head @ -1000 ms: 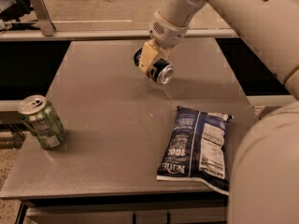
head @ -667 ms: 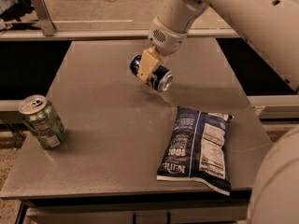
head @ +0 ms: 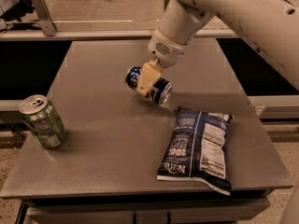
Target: Move pepsi can near blue chip bag
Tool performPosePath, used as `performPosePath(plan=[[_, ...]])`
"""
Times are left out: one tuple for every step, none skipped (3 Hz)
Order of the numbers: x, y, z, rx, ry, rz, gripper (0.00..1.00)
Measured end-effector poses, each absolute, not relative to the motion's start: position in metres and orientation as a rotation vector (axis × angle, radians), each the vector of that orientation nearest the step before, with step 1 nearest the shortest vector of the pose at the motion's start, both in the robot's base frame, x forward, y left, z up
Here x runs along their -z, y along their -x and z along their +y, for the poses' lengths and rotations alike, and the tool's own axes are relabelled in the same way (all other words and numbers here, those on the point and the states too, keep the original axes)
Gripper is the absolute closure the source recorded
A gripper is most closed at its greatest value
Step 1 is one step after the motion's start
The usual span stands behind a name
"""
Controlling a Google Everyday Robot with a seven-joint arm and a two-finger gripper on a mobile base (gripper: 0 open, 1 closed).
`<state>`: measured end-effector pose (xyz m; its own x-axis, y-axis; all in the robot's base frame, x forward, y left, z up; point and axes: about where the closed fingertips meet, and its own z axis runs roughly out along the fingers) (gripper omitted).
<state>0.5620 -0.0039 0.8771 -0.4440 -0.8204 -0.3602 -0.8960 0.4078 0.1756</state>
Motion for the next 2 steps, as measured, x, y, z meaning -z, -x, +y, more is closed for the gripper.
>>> performPosePath(plan=[[-0.8731,-0.5492,-0.0078,-0.469,1.572,2.438,1.0],[-0.8664,-0.5411,-0.0088,-0.408,1.637,2.447,1.0]])
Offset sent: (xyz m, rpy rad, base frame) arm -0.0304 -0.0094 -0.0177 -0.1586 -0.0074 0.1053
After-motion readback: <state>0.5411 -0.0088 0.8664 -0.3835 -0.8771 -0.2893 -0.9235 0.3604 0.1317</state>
